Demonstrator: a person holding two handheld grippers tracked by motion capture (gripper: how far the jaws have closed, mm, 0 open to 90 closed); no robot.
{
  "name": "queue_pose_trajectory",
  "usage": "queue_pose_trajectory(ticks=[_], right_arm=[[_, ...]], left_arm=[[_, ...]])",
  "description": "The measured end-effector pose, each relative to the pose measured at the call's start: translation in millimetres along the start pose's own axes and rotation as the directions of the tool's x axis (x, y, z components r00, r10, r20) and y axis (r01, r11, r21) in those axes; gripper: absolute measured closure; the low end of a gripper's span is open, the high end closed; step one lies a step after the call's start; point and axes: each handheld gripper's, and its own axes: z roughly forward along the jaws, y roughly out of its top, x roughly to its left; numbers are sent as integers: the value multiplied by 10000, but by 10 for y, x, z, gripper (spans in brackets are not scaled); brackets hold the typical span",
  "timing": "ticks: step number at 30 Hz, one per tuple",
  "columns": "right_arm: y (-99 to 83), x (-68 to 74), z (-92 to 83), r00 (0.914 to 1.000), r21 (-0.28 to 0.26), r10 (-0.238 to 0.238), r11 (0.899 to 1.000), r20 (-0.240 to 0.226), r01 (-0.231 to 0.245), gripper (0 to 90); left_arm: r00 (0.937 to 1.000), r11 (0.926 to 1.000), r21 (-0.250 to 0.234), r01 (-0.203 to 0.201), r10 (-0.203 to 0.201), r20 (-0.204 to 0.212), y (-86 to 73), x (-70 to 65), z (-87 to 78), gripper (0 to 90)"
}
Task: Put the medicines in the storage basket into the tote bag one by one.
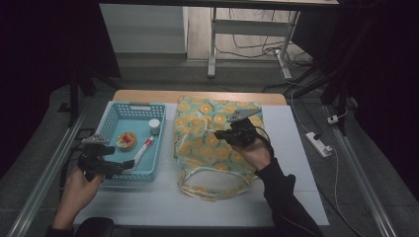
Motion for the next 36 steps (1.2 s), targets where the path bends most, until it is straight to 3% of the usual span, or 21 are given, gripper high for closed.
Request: queue_pose_trajectory(ticks=[11,16,27,36], right_arm=[[1,-3,-7,10000,-19,53,10000,19,-53,900],[-2,-1,5,10000,15,34,10000,-8,-34,900],[-9,-10,12,10000,24,75,10000,-14,-75,900],[-15,-16,18,9999,61,117,9999,-40,-116,900]], left_arm=[[9984,9989,107,450,-446,-347,205,214,157,4],[9974,9990,253,364,-347,-634,300,286,221,15],[9983,9986,346,409,-394,-423,496,504,417,0],[9932,9956,924,122,-14,-1160,608,667,653,0]])
